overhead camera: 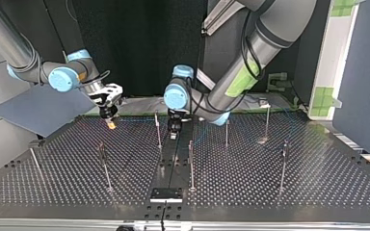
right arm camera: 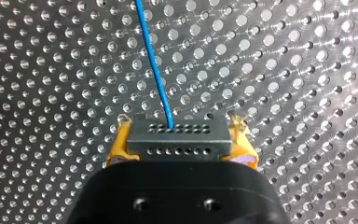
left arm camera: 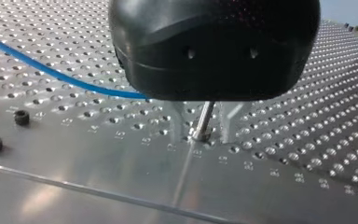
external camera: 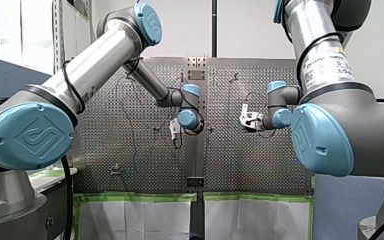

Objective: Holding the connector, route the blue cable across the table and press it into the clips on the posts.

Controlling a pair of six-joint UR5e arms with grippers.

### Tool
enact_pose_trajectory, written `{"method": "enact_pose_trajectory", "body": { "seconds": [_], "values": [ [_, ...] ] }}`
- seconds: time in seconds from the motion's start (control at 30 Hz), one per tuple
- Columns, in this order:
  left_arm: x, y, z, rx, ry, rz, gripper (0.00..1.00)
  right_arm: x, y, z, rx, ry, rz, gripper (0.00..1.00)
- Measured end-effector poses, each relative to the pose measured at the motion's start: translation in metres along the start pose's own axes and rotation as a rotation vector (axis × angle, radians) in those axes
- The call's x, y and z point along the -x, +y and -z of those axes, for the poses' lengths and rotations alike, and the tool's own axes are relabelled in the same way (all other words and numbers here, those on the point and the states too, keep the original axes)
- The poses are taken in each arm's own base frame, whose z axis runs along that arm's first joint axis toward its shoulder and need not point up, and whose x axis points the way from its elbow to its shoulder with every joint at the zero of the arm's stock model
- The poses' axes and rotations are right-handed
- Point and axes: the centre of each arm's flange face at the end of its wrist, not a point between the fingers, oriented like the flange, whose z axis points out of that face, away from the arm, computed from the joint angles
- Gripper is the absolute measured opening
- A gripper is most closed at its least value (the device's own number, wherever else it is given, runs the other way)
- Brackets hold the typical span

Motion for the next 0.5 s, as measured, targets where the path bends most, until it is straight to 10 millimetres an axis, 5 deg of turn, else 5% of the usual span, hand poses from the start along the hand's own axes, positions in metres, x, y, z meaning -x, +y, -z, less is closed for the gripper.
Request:
{"method": "enact_pose_trajectory", "body": {
  "seconds": [0.07,0.5],
  "values": [
    [-0.002,-0.001,0.002,0.002,0.013,-0.008,0.98,0.0,0.001,0.0,-0.002,0.0,0.001,0.0],
    [-0.011,-0.005,0.02,0.025,0.12,-0.088,0.98,-0.001,0.006,0.001,0.001,-0.001,0.001,0.0]
  ]
}}
